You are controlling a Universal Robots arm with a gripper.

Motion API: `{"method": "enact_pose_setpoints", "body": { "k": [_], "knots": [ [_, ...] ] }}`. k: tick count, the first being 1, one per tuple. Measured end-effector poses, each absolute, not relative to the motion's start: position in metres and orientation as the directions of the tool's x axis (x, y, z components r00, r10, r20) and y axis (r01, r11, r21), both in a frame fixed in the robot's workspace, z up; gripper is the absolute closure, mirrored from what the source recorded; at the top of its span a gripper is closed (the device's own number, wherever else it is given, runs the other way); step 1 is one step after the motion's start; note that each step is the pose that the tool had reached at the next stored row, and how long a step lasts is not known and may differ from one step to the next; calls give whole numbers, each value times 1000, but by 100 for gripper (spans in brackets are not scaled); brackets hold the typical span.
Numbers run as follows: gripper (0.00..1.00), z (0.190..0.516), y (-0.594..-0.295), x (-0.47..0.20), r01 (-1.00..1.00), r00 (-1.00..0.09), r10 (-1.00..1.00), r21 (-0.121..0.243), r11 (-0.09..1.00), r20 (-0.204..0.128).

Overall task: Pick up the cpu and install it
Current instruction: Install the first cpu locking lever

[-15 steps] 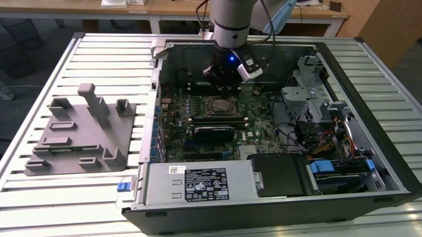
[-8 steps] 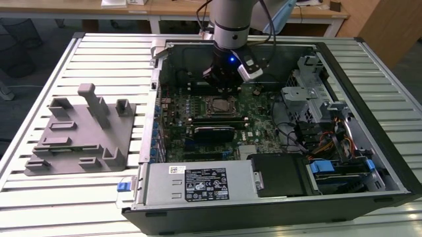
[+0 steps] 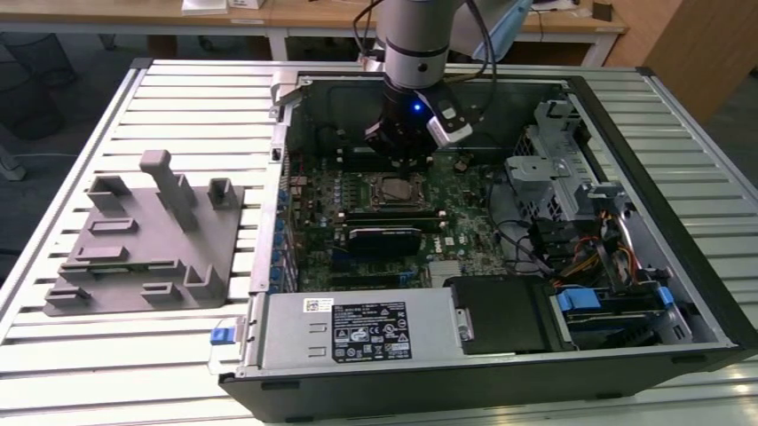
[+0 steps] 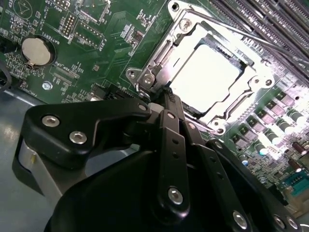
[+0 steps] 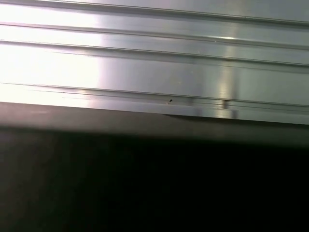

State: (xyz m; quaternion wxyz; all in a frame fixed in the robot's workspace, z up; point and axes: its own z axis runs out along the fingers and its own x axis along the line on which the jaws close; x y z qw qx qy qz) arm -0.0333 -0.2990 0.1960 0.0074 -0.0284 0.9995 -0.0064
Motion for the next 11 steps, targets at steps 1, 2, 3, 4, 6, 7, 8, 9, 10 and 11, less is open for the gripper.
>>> {"method": "enact_pose_setpoints", "body": {
  "k": [1,2,3,4,6,7,8,9,10,11],
  "knots": [
    [89,196,-299,-33,-57,-998,-57,-6,998,-14],
    [89,196,-299,-33,-57,-998,-57,0,998,-15],
    [89,196,-299,-33,-57,-998,-57,3,998,-15],
    [89,197,-299,-33,-57,-998,-56,6,998,-15],
    [89,198,-299,-33,-56,-998,-56,10,998,-16],
    [89,199,-299,-33,-57,-998,-56,11,998,-15],
    [89,200,-299,-33,-57,-998,-56,11,998,-16],
    [89,201,-299,-33,-57,-998,-56,12,998,-15],
    [89,202,-299,-33,-57,-998,-56,13,998,-15],
    [89,204,-299,-33,-57,-998,-56,13,998,-15]
  ]
}}
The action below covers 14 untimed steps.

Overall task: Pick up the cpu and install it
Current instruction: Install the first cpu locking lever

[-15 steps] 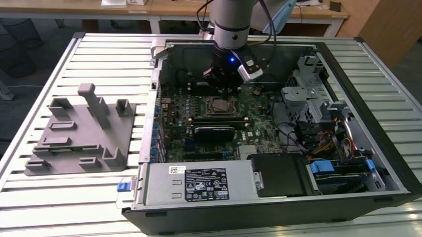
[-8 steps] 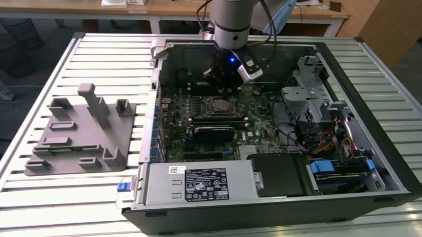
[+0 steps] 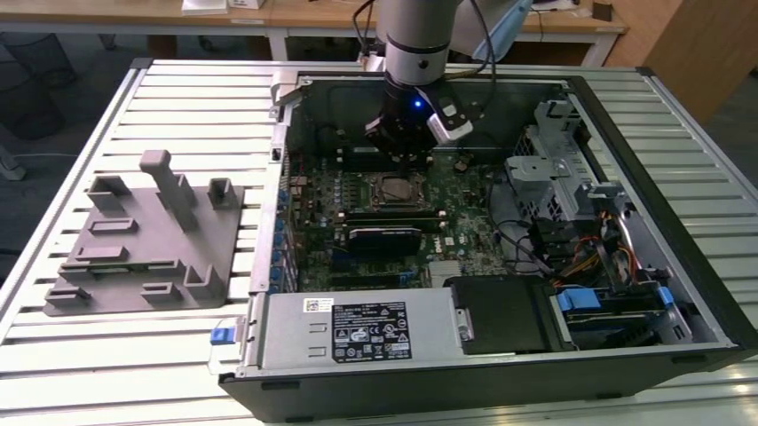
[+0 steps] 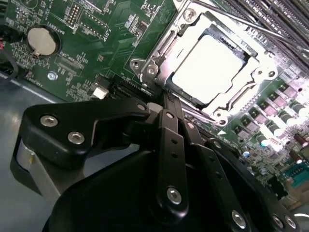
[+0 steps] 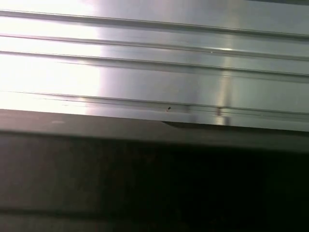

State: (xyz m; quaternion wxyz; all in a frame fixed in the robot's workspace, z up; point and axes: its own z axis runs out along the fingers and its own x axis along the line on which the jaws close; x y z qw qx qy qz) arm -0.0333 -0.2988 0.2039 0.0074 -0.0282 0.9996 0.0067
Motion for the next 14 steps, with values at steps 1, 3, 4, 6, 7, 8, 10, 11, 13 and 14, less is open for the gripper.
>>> {"method": "enact_pose_setpoints", "body": {
  "k": [1,3,4,6,7,8,10,11,13,14],
  "knots": [
    [89,205,-299,-33,-57,-998,-56,13,998,-15],
    [89,205,-299,-33,-57,-998,-57,13,998,-15],
    [89,205,-299,-33,-57,-998,-56,13,998,-15],
    [89,205,-300,-33,-57,-998,-56,11,998,-15],
    [89,205,-300,-33,-57,-998,-56,7,998,-15],
    [89,205,-300,-33,-57,-998,-57,3,998,-15],
    [89,204,-301,-33,-57,-998,-57,-8,998,-14],
    [89,204,-301,-33,-57,-998,-57,-13,998,-14],
    [89,203,-301,-33,-57,-998,-57,-22,998,-13],
    [89,202,-301,-33,-57,-998,-57,-24,998,-13]
  ]
}}
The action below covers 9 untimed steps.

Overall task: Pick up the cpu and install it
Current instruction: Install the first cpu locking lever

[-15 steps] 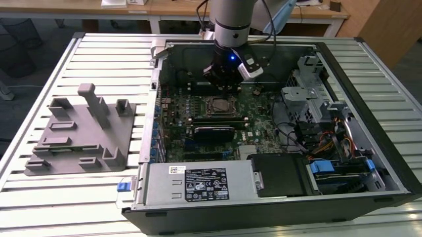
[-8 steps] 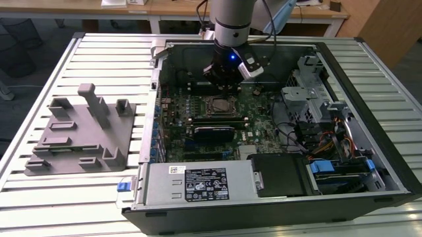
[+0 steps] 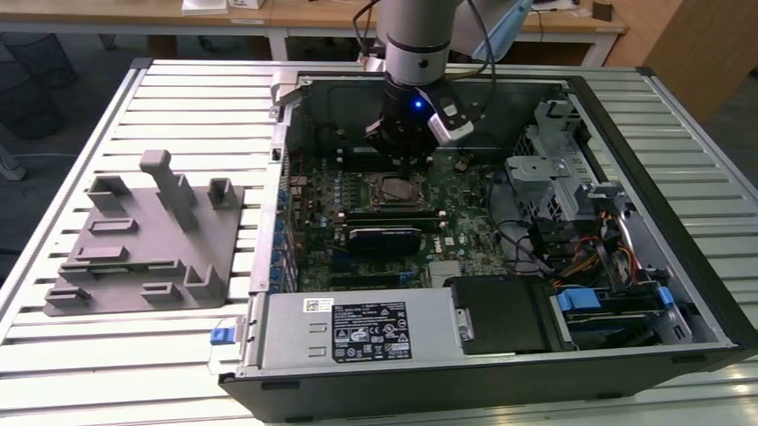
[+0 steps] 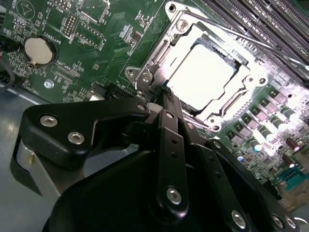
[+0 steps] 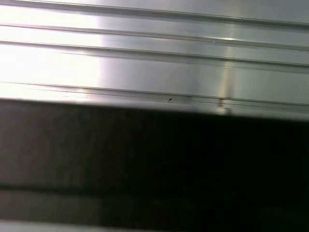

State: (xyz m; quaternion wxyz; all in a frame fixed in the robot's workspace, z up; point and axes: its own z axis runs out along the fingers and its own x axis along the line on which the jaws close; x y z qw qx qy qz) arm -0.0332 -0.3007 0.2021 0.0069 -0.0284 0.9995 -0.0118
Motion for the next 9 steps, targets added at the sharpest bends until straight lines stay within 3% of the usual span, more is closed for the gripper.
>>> {"method": "enact_pose_setpoints", "body": {
  "k": [9],
  "knots": [
    [89,196,-301,-33,-57,-998,-57,-37,998,-12]
  ]
}}
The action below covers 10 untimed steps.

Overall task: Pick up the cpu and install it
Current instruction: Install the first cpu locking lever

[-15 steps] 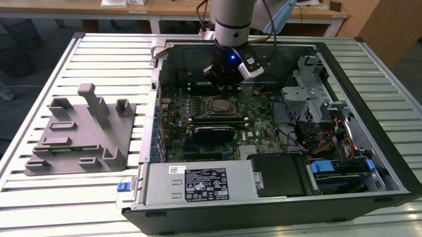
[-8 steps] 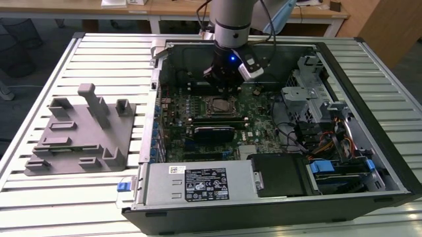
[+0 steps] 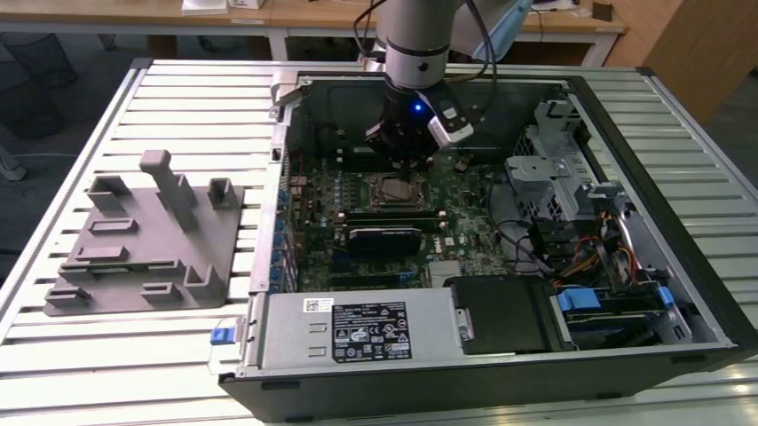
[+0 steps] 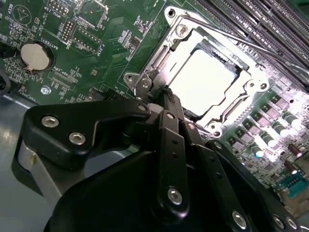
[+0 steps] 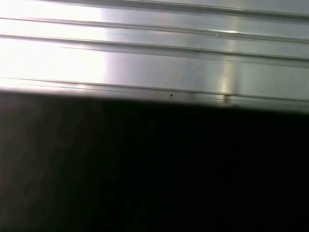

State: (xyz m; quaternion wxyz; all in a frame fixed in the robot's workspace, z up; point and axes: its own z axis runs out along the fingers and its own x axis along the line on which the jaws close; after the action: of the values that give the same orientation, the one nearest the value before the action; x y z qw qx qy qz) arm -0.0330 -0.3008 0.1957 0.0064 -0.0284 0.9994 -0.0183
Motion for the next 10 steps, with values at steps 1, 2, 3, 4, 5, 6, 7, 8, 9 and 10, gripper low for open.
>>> {"method": "enact_pose_setpoints", "body": {
  "k": [1,2,3,4,5,6,7,8,9,10],
  "knots": [
    [89,196,-301,-33,-57,-998,-57,-37,998,-12],
    [89,195,-301,-33,-56,-998,-57,-37,998,-12],
    [89,195,-301,-33,-56,-998,-57,-36,998,-12],
    [89,196,-301,-33,-57,-998,-57,-36,998,-12],
    [89,196,-301,-33,-57,-998,-57,-36,998,-13],
    [89,197,-301,-33,-57,-998,-57,-34,998,-13],
    [89,199,-300,-33,-57,-998,-57,-33,998,-14],
    [89,201,-300,-33,-57,-998,-57,-34,998,-13],
    [89,203,-301,-33,-57,-998,-57,-34,998,-12],
    [89,205,-301,-33,-57,-998,-57,-34,998,-13]
  ]
}}
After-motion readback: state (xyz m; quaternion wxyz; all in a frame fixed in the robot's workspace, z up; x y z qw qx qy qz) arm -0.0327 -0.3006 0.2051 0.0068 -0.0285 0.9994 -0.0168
